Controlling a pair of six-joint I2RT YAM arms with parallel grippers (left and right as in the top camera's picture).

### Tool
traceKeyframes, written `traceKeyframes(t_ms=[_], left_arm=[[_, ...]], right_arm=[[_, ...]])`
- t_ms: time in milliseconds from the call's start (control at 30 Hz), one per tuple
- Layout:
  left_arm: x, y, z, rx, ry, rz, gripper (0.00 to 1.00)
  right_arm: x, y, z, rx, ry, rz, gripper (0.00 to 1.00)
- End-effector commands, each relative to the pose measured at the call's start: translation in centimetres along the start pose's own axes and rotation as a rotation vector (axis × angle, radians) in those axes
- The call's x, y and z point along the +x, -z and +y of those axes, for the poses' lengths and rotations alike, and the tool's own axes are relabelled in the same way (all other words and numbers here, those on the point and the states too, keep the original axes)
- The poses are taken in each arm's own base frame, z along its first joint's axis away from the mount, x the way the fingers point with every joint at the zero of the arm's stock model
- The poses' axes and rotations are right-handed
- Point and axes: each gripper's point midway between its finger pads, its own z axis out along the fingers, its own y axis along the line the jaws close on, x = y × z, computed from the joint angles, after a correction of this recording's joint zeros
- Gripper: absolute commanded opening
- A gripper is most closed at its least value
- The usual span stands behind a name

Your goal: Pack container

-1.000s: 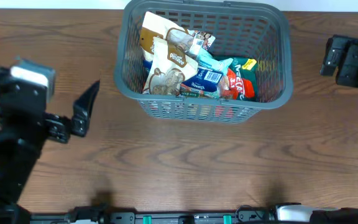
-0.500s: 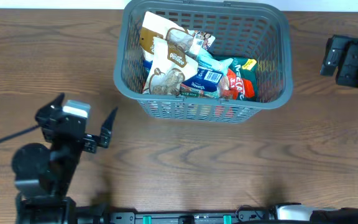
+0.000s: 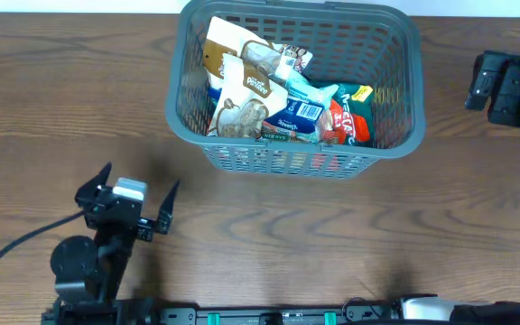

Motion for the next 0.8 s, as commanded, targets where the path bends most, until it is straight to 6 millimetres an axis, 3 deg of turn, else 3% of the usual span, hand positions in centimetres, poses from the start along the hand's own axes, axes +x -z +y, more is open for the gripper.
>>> traceKeyframes(t_ms=[0,300,767], left_arm=[[0.8,0.2,-0.1,-0.009,0.015,-0.011,0.98],[3.8,-0.1,-0.8,-0.006,0.018,0.003,0.99],[6.8,-0.6,-1.4,-0.002,0.021,0.018,0.99]], right_arm=[[-0.1,0.0,-0.4,0.017,-0.019,-0.001,0.99],[-0.1,0.0,-0.4,0.017,-0.019,-0.001,0.99],[-0.1,0.0,-0.4,0.017,-0.019,-0.001,0.99]])
